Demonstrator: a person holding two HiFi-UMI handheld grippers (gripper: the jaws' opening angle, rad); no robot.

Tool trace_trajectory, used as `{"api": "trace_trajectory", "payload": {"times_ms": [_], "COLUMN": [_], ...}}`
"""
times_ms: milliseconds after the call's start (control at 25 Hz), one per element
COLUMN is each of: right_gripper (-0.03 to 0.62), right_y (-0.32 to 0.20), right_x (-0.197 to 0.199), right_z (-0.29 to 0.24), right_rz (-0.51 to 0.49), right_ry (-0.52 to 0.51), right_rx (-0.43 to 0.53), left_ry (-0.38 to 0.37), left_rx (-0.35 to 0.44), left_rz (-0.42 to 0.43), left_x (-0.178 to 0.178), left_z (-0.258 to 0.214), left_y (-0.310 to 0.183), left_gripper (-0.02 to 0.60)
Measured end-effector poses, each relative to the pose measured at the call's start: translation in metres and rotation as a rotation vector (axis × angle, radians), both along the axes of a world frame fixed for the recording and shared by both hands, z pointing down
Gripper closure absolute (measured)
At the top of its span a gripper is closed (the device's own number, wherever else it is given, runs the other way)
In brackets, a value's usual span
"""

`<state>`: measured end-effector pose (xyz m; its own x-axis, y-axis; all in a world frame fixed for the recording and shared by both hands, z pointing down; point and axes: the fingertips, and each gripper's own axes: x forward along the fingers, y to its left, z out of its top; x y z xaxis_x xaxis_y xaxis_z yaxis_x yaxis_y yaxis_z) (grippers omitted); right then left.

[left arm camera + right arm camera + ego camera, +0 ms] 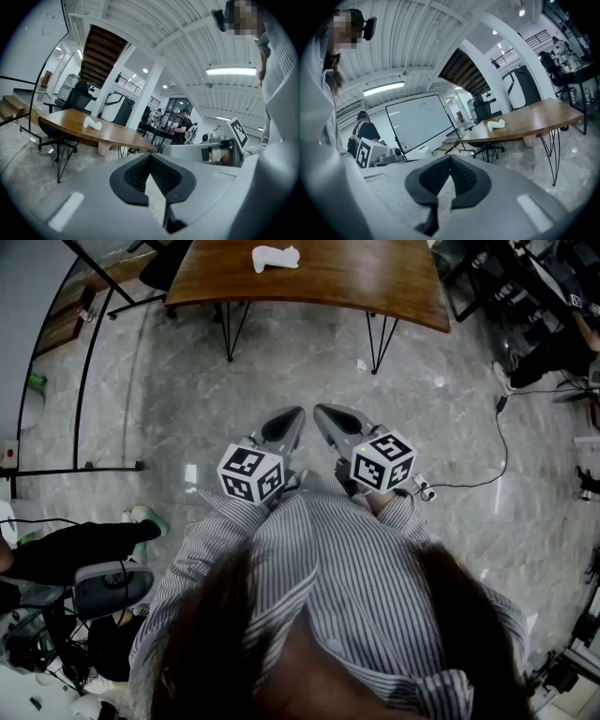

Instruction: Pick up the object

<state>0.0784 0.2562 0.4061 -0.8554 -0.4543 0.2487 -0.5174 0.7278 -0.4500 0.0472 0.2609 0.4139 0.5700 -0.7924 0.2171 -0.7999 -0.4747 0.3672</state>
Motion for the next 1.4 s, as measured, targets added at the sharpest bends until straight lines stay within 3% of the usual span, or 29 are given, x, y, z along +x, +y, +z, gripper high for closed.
{"api": "trace_trajectory", "payload": {"times_ms": [520,1000,1400], "right_gripper": [0.592,0.592,0.592], "right_y": [-0.004,-0.039,-0.087], "right_x": [0.001,0.024,0.03], "right_z": [-0.001,0.0,0.023], "right_rz": [-0.037,0.003,0.032], "right_ry": [-0.002,-0.042,-0.013], "right_rx": [0.007,-0.001,-0.035], "left_ry": [0.019,0.06,0.122], "left_rx": [0.009,-0.016,-0.06], "left_rz": [-0.033,-0.029,-0.012], "left_x": [0.001,0.021,0.021], "left_z": [-0.003,0.006,0.027], "left_y": [-0.003,-0.026,-0.077], "left_gripper": [0.581,0.581,0.581]}}
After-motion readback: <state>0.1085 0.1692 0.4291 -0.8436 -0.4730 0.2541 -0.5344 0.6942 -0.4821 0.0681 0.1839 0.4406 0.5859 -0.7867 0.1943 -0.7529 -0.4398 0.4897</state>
